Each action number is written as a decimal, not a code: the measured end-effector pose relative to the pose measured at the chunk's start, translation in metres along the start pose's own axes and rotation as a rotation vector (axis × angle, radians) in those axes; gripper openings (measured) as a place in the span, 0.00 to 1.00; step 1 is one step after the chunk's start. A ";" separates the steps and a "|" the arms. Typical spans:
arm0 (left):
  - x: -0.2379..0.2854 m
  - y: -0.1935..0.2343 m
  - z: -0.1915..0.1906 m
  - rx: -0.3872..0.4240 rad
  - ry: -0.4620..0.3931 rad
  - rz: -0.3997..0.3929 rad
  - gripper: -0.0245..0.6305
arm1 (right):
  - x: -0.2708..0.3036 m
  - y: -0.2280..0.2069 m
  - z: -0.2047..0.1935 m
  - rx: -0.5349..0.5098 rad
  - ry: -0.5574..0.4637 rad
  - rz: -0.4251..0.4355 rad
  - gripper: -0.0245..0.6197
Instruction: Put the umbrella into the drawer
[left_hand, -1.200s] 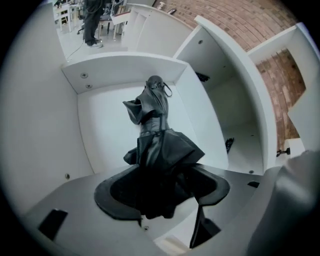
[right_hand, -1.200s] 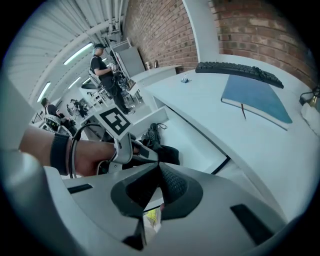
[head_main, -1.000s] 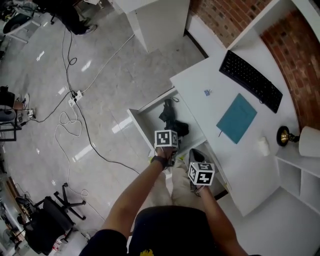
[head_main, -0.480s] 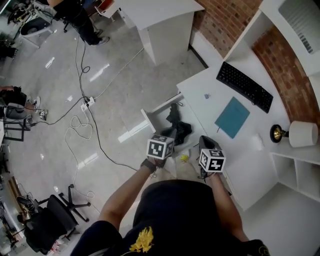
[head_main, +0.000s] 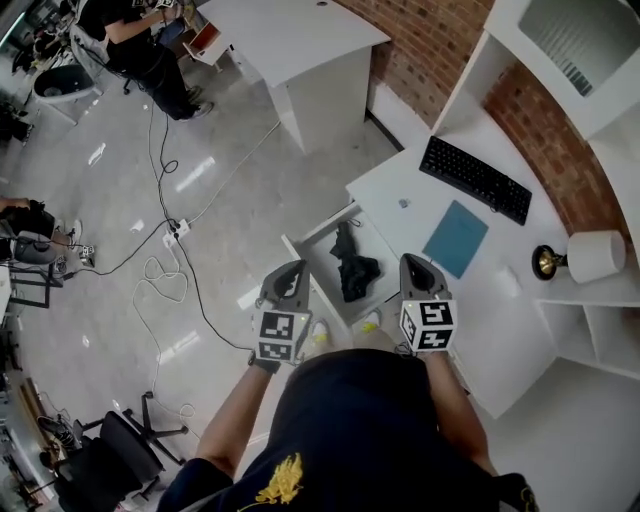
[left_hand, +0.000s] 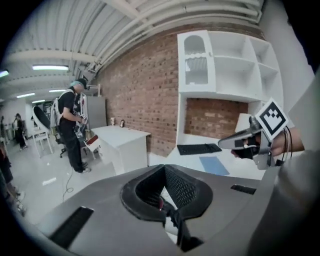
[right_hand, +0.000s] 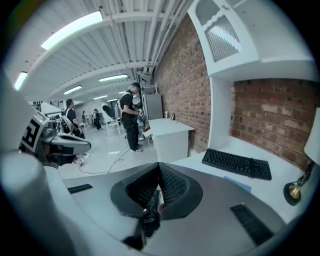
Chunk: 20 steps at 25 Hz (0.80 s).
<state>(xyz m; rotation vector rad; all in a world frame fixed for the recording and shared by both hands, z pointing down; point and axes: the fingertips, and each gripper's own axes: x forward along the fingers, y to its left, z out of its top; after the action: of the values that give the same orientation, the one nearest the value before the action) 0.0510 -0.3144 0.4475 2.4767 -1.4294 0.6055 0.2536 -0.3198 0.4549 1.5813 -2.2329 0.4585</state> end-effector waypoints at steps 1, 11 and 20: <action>0.001 0.006 0.010 -0.027 -0.031 0.006 0.07 | -0.002 -0.005 0.006 -0.013 -0.015 -0.017 0.04; -0.016 0.050 0.059 -0.100 -0.148 0.033 0.07 | -0.023 -0.019 0.060 -0.003 -0.133 -0.080 0.04; -0.025 0.076 0.065 -0.116 -0.149 0.080 0.07 | -0.025 -0.010 0.070 -0.005 -0.142 -0.054 0.04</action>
<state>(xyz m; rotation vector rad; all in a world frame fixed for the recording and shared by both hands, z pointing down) -0.0099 -0.3577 0.3767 2.4274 -1.5766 0.3478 0.2632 -0.3347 0.3816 1.7161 -2.2858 0.3347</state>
